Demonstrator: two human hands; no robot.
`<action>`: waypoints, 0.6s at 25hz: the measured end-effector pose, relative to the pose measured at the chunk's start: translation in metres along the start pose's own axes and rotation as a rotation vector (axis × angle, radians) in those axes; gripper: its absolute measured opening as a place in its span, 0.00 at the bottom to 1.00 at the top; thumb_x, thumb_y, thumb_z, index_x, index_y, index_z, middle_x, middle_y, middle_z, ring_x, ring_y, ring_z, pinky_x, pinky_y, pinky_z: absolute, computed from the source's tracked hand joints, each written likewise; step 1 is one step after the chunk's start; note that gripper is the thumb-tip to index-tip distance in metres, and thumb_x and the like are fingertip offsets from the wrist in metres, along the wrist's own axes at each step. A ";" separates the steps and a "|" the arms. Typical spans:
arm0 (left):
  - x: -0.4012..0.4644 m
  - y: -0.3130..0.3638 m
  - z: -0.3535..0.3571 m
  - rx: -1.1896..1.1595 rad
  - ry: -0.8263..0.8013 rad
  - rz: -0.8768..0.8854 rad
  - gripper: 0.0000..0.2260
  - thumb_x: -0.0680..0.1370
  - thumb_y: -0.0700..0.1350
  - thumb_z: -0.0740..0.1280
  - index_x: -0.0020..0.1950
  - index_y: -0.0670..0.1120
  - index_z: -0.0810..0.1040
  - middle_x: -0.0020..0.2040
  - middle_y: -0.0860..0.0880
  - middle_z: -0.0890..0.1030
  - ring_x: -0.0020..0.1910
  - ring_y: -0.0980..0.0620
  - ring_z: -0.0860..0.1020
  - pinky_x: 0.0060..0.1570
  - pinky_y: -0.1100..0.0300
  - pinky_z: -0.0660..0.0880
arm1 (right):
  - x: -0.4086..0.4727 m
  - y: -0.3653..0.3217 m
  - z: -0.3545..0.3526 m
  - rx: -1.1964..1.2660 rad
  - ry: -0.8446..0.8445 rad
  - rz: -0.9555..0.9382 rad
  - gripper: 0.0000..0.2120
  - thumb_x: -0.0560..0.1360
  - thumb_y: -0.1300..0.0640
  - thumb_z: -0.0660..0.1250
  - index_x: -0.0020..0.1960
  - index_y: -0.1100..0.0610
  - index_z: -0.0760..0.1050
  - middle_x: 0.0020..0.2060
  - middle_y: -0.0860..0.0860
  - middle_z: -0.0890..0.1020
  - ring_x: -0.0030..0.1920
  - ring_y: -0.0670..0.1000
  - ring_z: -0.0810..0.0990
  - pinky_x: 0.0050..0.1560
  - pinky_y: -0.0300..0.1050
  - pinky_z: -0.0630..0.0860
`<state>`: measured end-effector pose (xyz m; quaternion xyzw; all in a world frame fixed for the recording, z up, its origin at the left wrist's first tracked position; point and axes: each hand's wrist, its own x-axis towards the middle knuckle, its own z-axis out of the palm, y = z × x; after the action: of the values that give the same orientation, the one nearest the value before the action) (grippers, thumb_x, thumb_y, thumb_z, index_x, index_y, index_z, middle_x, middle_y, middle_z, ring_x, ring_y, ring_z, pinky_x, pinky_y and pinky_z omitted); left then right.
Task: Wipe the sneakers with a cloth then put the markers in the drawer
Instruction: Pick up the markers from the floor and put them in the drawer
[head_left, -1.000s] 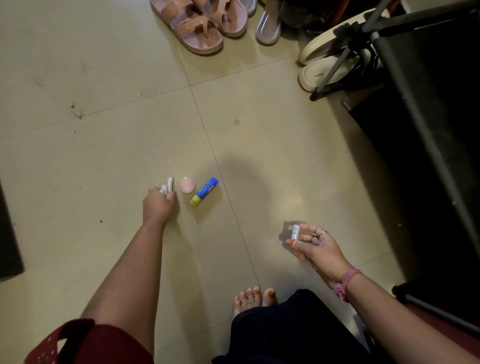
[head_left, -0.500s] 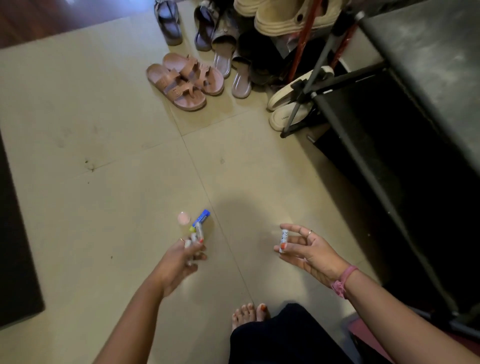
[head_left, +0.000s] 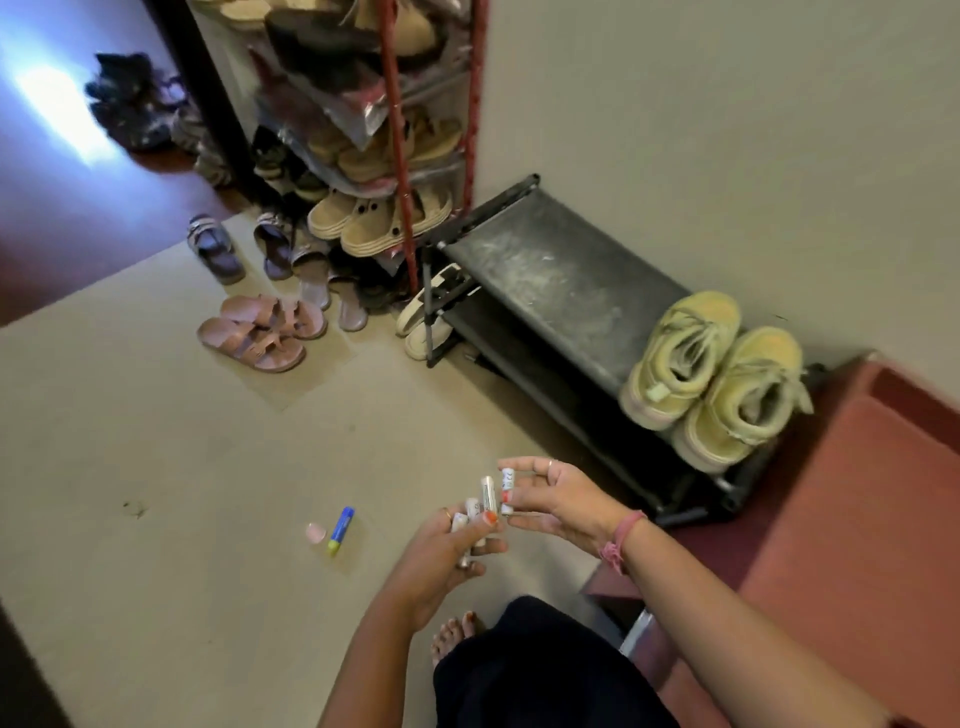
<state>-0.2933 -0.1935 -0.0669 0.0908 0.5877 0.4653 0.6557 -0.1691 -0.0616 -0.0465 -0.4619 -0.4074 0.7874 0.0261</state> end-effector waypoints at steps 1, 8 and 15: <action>-0.012 0.009 0.015 0.029 -0.034 0.004 0.07 0.80 0.44 0.66 0.56 0.45 0.78 0.48 0.50 0.85 0.47 0.53 0.83 0.41 0.62 0.75 | -0.019 -0.002 -0.003 0.019 0.020 -0.021 0.18 0.74 0.70 0.66 0.62 0.62 0.73 0.48 0.57 0.81 0.48 0.53 0.81 0.55 0.49 0.79; -0.080 0.035 0.107 0.230 -0.242 -0.075 0.08 0.78 0.44 0.69 0.55 0.44 0.79 0.49 0.47 0.85 0.45 0.55 0.83 0.37 0.67 0.74 | -0.159 0.011 -0.034 0.183 0.235 -0.198 0.15 0.74 0.64 0.69 0.60 0.58 0.76 0.49 0.55 0.83 0.48 0.50 0.82 0.53 0.49 0.80; -0.125 0.011 0.187 0.445 -0.443 -0.159 0.11 0.76 0.42 0.71 0.56 0.40 0.80 0.46 0.46 0.85 0.39 0.57 0.82 0.34 0.69 0.73 | -0.270 0.065 -0.057 0.339 0.485 -0.278 0.14 0.72 0.61 0.72 0.57 0.57 0.79 0.50 0.55 0.84 0.47 0.50 0.82 0.52 0.48 0.80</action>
<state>-0.1230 -0.1970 0.0812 0.2849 0.5231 0.2417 0.7660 0.0491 -0.1823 0.0873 -0.5651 -0.3118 0.6997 0.3063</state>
